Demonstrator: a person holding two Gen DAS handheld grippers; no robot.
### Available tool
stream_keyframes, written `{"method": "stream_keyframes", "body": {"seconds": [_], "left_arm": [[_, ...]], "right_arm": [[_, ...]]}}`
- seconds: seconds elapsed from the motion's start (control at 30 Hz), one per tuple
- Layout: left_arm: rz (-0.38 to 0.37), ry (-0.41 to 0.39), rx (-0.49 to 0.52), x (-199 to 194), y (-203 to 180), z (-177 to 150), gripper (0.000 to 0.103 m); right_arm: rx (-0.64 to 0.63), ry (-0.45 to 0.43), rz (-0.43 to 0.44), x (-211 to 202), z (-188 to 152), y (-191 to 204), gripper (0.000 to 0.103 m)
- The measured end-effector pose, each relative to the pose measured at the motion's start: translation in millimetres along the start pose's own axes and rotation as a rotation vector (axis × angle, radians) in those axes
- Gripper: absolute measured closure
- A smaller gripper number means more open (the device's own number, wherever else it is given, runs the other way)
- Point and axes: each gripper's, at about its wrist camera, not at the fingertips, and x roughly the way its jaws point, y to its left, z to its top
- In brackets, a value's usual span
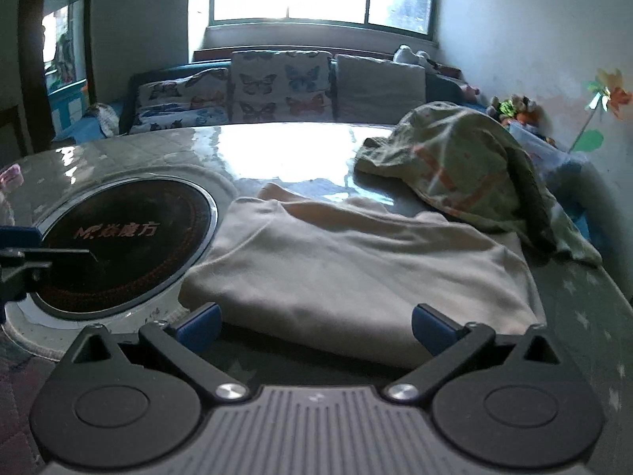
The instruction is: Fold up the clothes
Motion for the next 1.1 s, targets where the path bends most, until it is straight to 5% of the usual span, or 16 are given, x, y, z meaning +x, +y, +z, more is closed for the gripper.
{"method": "stream_keyframes", "body": {"seconds": [1.1], "left_arm": [[-0.024,0.083,0.140,-12,-52,-41,0.000]], "right_arm": [[0.092,0.008,-0.021,-46,-50,-22,0.000]]}}
